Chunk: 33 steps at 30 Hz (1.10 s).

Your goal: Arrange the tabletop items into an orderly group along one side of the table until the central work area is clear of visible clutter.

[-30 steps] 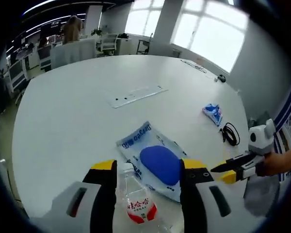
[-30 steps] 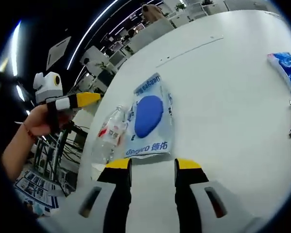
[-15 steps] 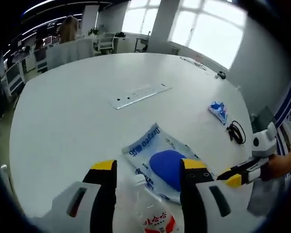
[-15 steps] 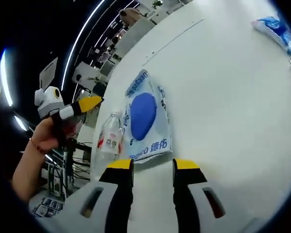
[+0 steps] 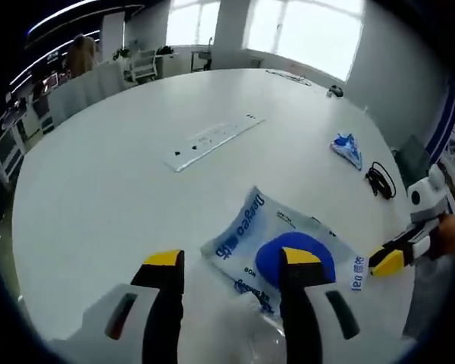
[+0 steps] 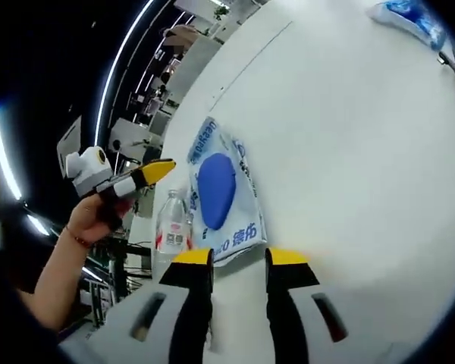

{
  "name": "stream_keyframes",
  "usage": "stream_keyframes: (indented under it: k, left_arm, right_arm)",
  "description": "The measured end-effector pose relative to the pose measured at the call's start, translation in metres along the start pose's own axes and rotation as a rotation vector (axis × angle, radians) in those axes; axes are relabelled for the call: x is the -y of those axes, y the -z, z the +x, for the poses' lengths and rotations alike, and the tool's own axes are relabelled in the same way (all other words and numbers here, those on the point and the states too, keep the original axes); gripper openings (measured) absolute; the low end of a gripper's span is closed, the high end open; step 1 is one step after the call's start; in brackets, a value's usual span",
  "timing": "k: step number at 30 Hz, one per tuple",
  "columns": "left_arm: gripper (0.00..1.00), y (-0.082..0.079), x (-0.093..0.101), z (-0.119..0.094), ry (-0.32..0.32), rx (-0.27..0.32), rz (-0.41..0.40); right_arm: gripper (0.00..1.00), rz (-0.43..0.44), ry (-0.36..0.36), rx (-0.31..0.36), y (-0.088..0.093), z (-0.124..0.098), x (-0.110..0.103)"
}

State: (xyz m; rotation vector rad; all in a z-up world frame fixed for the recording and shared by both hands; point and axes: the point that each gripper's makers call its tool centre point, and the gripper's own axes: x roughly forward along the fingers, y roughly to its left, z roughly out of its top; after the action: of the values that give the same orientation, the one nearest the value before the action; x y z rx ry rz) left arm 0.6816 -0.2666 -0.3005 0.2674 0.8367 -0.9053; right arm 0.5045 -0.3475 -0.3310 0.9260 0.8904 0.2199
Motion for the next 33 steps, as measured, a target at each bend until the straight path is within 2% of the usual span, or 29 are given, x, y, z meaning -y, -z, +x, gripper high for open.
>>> stream_keyframes:
  k: [7, 15, 23, 33]
  left_arm:
    - [0.46, -0.002, -0.005, 0.016, 0.02, -0.023, 0.054]
    - [0.39, -0.003, -0.007, 0.029, 0.05, -0.046, 0.119]
    - [0.29, 0.009, -0.004, 0.041, 0.083, -0.105, 0.21]
    - [0.16, 0.009, -0.006, 0.042, 0.106, -0.098, 0.251]
  right_arm:
    - [0.2, 0.039, 0.003, 0.017, -0.002, 0.003, 0.002]
    - [0.14, 0.089, 0.006, 0.036, -0.003, 0.004, 0.006]
    - [0.1, 0.13, 0.002, 0.05, -0.005, 0.007, 0.008]
    - [0.06, 0.203, 0.001, 0.079, -0.009, 0.008, 0.011]
